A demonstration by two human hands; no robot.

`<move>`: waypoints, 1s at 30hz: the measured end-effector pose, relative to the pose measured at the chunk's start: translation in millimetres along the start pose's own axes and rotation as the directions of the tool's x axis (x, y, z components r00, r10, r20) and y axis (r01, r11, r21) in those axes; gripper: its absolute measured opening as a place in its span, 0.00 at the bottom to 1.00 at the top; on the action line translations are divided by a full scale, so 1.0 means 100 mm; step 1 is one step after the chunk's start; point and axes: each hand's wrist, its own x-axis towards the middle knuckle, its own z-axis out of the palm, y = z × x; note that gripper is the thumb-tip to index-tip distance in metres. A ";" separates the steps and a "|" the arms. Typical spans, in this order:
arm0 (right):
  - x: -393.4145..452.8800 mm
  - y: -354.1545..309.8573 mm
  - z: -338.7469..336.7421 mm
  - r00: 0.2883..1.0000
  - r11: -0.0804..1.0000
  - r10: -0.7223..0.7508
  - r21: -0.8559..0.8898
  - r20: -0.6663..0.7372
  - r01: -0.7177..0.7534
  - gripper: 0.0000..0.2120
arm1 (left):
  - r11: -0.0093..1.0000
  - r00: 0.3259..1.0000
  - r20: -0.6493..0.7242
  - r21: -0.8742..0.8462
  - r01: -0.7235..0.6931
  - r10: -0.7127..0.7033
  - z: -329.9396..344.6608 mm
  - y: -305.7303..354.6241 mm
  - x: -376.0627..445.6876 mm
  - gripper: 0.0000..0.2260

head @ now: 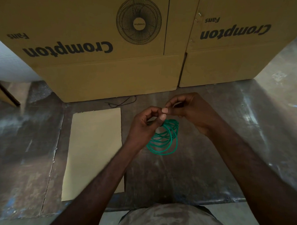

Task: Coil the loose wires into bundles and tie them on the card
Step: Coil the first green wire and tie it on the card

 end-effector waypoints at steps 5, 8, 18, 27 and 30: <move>0.08 -0.16 -0.01 0.981 0.989 0.137 0.030 0.137 -0.142 0.03 | 0.997 0.997 -0.014 0.008 -0.076 0.076 -0.04 0.05 0.00 0.03; 0.12 -0.17 0.00 0.957 0.969 0.221 0.068 0.190 -0.238 0.05 | 0.997 0.997 -0.022 -0.023 -0.068 0.068 -0.04 0.06 -0.04 0.05; 0.25 -0.11 -0.04 0.963 0.945 0.260 0.187 0.076 -0.270 0.11 | 0.996 0.999 -0.020 -0.083 0.023 -0.024 -0.08 -0.10 -0.15 0.04; 0.32 -0.10 -0.03 0.999 0.980 0.049 0.195 -0.009 -0.046 0.06 | 0.978 0.986 -0.074 -0.160 0.136 -0.150 -0.06 -0.23 -0.15 0.05; 0.36 -0.09 0.07 0.999 0.984 0.001 0.181 -0.044 0.007 0.05 | 0.970 0.982 -0.037 -0.162 0.179 -0.187 -0.12 -0.23 -0.13 0.07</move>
